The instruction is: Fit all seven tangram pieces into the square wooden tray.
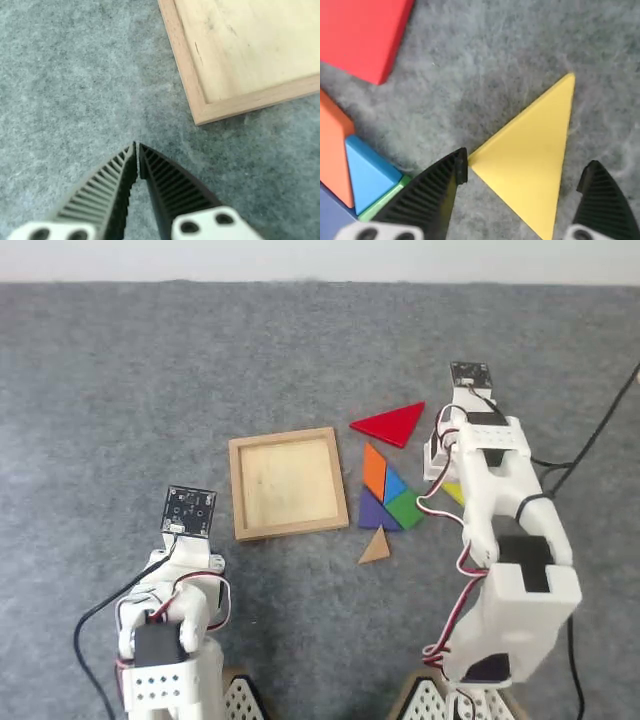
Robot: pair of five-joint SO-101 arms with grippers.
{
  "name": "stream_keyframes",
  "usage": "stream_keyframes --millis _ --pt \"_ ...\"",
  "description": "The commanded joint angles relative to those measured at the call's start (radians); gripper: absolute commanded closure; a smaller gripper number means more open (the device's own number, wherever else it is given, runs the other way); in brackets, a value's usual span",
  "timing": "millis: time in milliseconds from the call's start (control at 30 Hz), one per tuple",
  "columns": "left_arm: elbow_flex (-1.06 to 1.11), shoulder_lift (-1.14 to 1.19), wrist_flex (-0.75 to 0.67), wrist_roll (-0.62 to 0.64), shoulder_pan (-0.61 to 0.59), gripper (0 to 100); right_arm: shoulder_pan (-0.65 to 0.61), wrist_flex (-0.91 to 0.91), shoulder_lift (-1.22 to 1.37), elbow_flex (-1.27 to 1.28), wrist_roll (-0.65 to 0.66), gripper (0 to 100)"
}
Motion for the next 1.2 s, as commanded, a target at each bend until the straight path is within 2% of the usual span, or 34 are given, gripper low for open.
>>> stream_keyframes --millis 0,633,700,833,1167 --pt "-0.012 -0.014 0.005 -0.008 -0.005 99 0.002 0.007 -0.005 -0.051 -0.011 63.0" --pt "-0.012 -0.014 0.005 -0.008 -0.005 99 -0.021 0.010 0.007 -0.044 0.029 63.2" --pt "-0.012 -0.014 0.005 -0.008 -0.005 99 -0.021 0.015 0.007 -0.044 0.063 63.3" --pt "-0.012 -0.014 0.005 -0.008 -0.005 99 -0.018 0.051 0.033 -0.064 0.101 63.3" --pt "-0.012 -0.014 0.005 -0.008 -0.005 99 0.012 0.255 0.220 -0.319 0.118 63.4"
